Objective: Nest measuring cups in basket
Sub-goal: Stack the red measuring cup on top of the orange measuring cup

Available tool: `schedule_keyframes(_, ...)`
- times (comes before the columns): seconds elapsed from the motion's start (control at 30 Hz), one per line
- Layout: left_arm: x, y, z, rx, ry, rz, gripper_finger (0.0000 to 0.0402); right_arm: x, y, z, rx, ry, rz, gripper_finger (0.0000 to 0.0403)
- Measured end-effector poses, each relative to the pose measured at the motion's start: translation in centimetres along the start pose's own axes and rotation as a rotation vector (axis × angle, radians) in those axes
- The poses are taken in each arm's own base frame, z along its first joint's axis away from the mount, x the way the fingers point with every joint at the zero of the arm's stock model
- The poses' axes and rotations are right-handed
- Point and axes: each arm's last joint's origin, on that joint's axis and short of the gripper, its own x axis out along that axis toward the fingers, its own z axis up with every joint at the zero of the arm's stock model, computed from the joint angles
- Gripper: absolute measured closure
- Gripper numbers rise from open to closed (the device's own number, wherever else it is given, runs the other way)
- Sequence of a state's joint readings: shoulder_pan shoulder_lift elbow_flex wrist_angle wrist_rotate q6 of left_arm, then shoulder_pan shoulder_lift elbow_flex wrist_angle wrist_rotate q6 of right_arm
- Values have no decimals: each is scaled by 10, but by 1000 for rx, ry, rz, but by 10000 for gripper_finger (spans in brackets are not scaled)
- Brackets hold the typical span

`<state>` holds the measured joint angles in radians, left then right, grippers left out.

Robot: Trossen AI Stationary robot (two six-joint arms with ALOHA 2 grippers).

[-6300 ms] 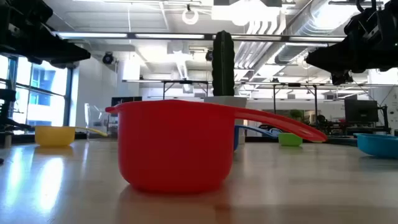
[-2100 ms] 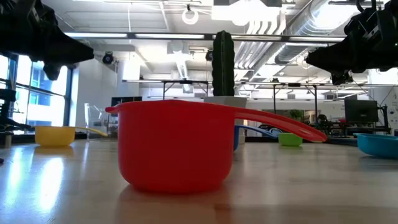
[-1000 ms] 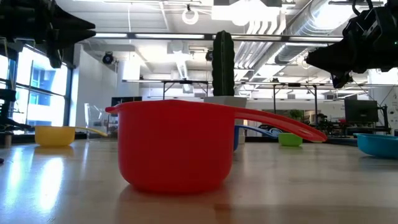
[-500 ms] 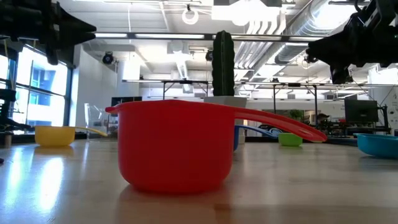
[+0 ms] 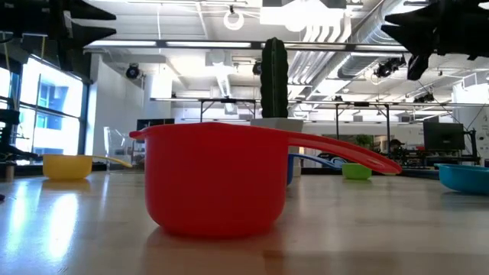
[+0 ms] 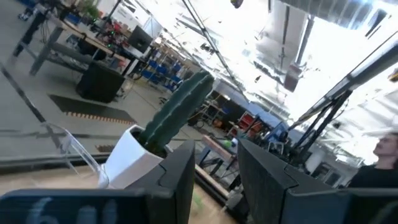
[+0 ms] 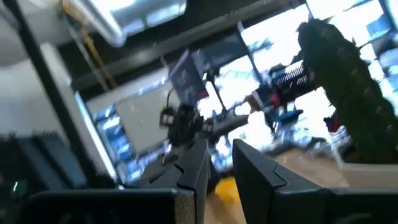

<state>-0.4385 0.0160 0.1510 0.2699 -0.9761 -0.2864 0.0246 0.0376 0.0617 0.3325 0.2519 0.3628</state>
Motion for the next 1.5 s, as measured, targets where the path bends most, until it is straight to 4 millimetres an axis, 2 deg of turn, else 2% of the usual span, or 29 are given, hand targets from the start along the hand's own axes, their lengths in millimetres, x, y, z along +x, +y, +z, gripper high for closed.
schedule_keyframes(0.33,12,-27,22,85,23,-48,289,0,-1,5,15,-74,-63,336)
schedule_keyframes(0.7,45,-83,29,202,134,-119,289,-2,6,21,66,-220,37,336)
schedule_keyframes(0.97,74,-126,10,332,282,-186,289,-3,8,25,173,-247,78,336)
schedule_keyframes(1.2,92,-151,-10,387,385,-239,289,-1,12,33,209,-234,85,336)
schedule_keyframes(1.33,99,-162,-24,397,444,-290,289,7,20,48,176,-166,87,336)
schedule_keyframes(1.5,107,-169,-49,389,542,-333,289,21,31,61,132,19,32,336)
